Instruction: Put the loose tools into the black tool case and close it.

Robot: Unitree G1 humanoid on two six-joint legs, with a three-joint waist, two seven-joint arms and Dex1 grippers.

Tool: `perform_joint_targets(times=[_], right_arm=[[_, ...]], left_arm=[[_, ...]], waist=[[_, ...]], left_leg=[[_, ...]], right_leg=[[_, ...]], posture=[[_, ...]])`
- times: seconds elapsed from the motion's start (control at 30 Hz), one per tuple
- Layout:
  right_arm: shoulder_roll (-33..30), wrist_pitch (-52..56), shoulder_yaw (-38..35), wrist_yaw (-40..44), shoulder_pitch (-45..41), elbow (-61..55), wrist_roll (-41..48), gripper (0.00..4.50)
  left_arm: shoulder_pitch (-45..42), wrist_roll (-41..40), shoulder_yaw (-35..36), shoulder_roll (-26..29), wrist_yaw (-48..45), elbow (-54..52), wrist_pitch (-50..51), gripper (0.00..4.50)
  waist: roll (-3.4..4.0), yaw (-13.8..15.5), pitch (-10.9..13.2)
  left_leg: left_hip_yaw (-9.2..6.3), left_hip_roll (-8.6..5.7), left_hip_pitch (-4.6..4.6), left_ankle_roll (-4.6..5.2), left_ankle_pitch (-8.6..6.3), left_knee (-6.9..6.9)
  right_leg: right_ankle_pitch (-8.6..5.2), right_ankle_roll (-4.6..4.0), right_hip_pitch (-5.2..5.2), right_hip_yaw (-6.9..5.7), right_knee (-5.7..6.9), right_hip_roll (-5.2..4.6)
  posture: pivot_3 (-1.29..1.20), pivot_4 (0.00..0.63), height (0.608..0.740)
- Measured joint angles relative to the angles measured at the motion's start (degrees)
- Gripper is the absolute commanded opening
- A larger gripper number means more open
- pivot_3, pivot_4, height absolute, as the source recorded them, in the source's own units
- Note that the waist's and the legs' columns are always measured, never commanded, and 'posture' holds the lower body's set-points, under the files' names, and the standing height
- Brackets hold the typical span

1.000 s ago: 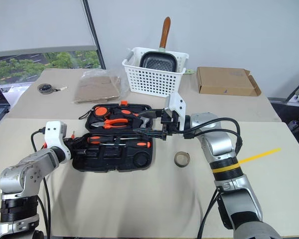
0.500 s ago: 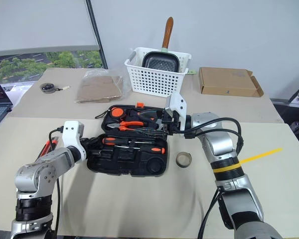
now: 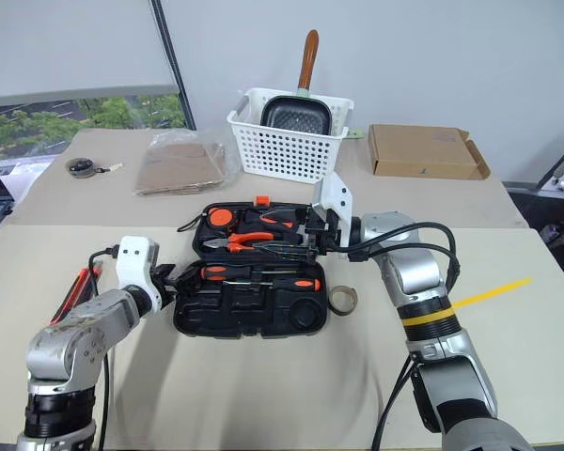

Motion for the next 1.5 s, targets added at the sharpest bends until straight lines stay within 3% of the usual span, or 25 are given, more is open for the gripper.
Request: perform_joint_targets(times=[0.27,0.77,0.8,0.83,1.03,1.13,1.33,1.5], right_arm=[[0.22,-0.01,0.05,1.22,-0.04,0.21,0.03,3.20],[1.79,-0.84,1.12,1.75,-0.19,0.87,-0.64,3.20],[1.78,-0.85,1.12,1.67,-0.19,0.87,-0.64,3.20],[1.78,-0.87,1.12,1.56,-0.19,0.87,-0.64,3.20],[1.51,-0.89,1.11,1.26,-0.13,0.81,-0.65,3.20],[1.38,-0.89,1.11,1.21,0.00,0.67,-0.65,3.20],[0.14,-0.89,1.01,1.23,2.28,-0.19,-0.46,3.20],[-2.99,-0.88,-0.56,1.34,7.13,-3.17,0.08,3.20]], left_arm=[[6.10,-1.24,7.15,-0.93,1.45,-4.96,-4.51,3.30],[0.22,5.30,9.53,-0.53,11.88,8.67,0.25,3.30],[0.04,5.38,9.52,-0.29,11.98,8.74,0.96,2.78],[-0.03,5.55,9.47,0.11,12.00,8.83,1.47,2.61],[-0.01,6.61,10.19,0.30,12.79,8.88,2.37,0.59],[0.72,7.38,9.83,-0.08,12.52,8.96,-0.29,0.47],[1.06,4.84,7.68,2.04,-1.54,9.03,-14.92,0.47],[1.68,0.86,0.91,12.43,-25.83,7.12,-26.19,0.47]], waist=[[-0.02,-0.83,0.02],[-0.04,-1.24,0.03],[-0.03,-1.25,0.03],[-0.03,-1.26,0.03],[-0.03,-1.27,0.02],[-0.03,-1.28,0.03],[-0.11,-1.18,0.07],[-0.10,-1.21,0.07]], left_leg=[[-0.02,0.14,0.03,-0.07,0.05,0.00],[0.01,0.28,0.10,-0.16,0.10,-0.01],[0.02,0.28,0.13,-0.16,0.10,-0.01],[0.03,0.28,0.15,-0.17,0.10,-0.01],[0.06,0.29,0.25,-0.37,-0.01,-0.01],[0.07,0.29,0.24,-0.54,-0.08,0.00],[0.06,0.31,0.00,-0.58,-0.04,0.01],[0.12,0.30,-0.04,-0.43,-0.04,0.00]], right_leg=[[-0.17,0.28,0.00,-0.01,0.01,0.18],[0.03,-0.06,-0.02,0.03,0.07,0.38],[0.03,-0.05,-0.01,0.04,0.09,0.38],[0.02,-0.05,-0.01,0.06,0.09,0.38],[-0.09,0.15,0.00,0.13,0.15,0.35],[0.00,-0.01,0.00,0.13,0.16,0.35],[0.06,-0.12,-0.14,0.03,0.10,0.36],[-0.01,-0.07,-0.16,0.01,0.02,0.41]], posture=[[0.00,0.150,0.700],[0.00,0.150,0.700],[0.00,0.150,0.700],[0.00,0.150,0.700],[0.00,0.150,0.700],[0.00,0.150,0.700],[0.00,0.150,0.700],[0.00,0.150,0.700]])
